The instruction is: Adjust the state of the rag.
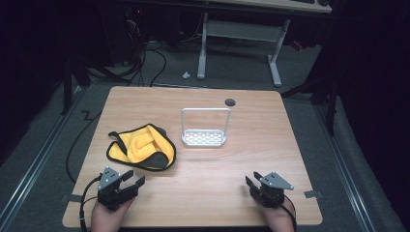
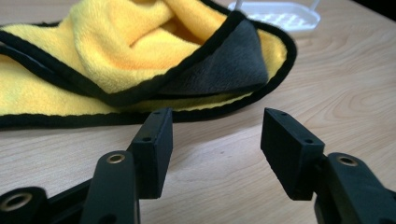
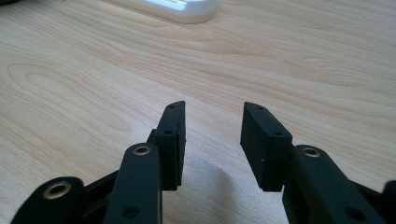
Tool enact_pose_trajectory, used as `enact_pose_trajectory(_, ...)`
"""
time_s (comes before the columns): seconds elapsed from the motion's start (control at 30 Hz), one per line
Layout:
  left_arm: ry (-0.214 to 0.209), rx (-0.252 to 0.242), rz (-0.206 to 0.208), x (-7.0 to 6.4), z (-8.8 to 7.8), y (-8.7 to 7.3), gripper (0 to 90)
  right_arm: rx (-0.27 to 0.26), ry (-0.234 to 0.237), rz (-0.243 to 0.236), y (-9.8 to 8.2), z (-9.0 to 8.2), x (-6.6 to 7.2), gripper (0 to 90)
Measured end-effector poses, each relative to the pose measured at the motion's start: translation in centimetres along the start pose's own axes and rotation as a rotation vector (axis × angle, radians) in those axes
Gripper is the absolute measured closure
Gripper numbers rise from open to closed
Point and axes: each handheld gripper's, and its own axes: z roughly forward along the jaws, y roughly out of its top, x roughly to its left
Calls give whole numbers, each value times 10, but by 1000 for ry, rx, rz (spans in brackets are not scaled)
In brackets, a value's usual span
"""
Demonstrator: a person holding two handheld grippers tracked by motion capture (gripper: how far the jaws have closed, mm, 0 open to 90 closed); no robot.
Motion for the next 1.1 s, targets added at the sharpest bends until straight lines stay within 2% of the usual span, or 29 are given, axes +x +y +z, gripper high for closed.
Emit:
enact_pose_trajectory(0.07, 0, 12, 5, 0, 2, 0, 440, -6, -3, -8, 1, -1, 1, 607)
enact_pose_trajectory(0.2, -1, -3, -6, -2, 2, 1, 442, -7, 1, 8, 0, -2, 0, 597)
enact_pose_trajectory(0.33, -29, -13, -47, 0, 0, 2, 444, -11, 0, 16, 0, -4, -2, 591)
enact_pose_trajectory(0.4, -20, -5, -39, 0, 0, 1, 447, -19, -1, 26, 1, -6, -3, 590)
enact_pose_trajectory(0.57, -42, -6, -38, 0, -2, 2, 470, -13, 7, 24, -1, -4, -3, 588)
enact_pose_trajectory(0.8, -53, -7, -30, -4, -1, 2, 460, -17, 15, 35, -1, -6, -4, 584)
enact_pose_trajectory(0.93, -64, -5, -25, -6, -1, 2, 450, -13, 17, 26, -1, -5, -4, 581)
enact_pose_trajectory(1.1, -99, -5, -9, -12, -2, 4, 434, -13, 25, 20, -1, -5, -2, 579)
